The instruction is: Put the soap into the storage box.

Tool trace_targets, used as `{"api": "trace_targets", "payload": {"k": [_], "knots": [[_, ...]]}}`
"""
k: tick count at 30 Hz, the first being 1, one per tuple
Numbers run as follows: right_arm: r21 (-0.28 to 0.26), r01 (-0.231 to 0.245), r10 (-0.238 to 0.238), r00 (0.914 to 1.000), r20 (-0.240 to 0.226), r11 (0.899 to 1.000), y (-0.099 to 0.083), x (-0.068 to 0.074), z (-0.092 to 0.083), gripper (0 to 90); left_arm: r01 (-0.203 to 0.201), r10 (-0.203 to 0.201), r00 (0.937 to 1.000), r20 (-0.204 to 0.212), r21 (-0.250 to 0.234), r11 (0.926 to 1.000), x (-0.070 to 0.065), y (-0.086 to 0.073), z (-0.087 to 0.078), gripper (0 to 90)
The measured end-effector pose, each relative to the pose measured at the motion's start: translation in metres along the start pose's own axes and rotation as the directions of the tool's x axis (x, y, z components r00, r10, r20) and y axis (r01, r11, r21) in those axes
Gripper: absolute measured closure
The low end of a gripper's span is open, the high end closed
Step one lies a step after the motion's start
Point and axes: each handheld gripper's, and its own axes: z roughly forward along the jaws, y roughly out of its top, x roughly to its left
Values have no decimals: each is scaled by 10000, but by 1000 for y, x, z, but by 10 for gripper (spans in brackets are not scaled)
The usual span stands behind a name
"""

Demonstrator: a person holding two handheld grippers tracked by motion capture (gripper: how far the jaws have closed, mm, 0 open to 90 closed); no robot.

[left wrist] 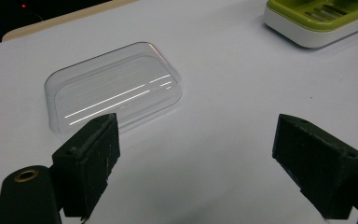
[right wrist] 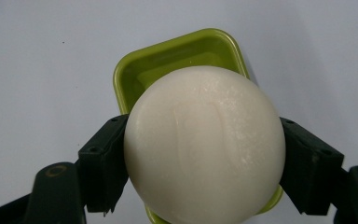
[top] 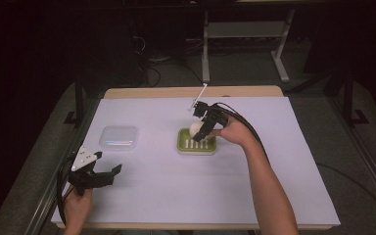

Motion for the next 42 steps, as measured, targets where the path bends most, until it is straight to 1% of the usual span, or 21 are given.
{"api": "trace_targets", "payload": {"k": [5,6,7,10,11,12,15,19,33,35,41,42], "knots": [[127,-81,81,10000,6,9999,1,-1,5,248,3,-3,10000,10,5,10000,0,0,0,145],[163,-48,49,10000,-50,9999,1,-1,8,248,-73,73,10000,11,73,9999,1,0,0,145],[172,-79,79,10000,-27,9998,2,-1,8,248,-60,60,10000,2,17,10000,0,0,0,145],[201,-120,122,9999,-73,9997,2,-1,10,248,-57,57,10000,4,53,10000,1,0,0,145],[218,-122,123,9999,-65,9997,2,-1,11,248,11,-11,10000,10,-3,10000,0,0,0,145],[205,-78,79,9999,-93,9998,3,-1,12,248,-63,63,10000,10,25,10000,0,0,0,145],[345,-77,79,9999,-64,9994,3,0,16,248,-35,35,10000,21,-4,10000,0,0,0,145],[381,-122,126,9999,-100,9992,3,0,20,248,5,-5,10000,26,-12,10000,0,0,0,145],[563,-141,150,9998,-152,9983,2,1,28,247,8,-8,10000,33,-3,10000,0,0,0,145],[566,-144,154,9997,-173,9983,2,1,29,247,-54,54,10000,33,17,10000,1,0,0,145],[678,-134,147,9997,-183,9976,3,1,32,247,-8,8,10000,42,13,10000,0,0,0,145],[687,-116,128,9998,-172,9976,3,2,32,247,-55,55,10000,36,17,10000,1,0,0,145]]}}
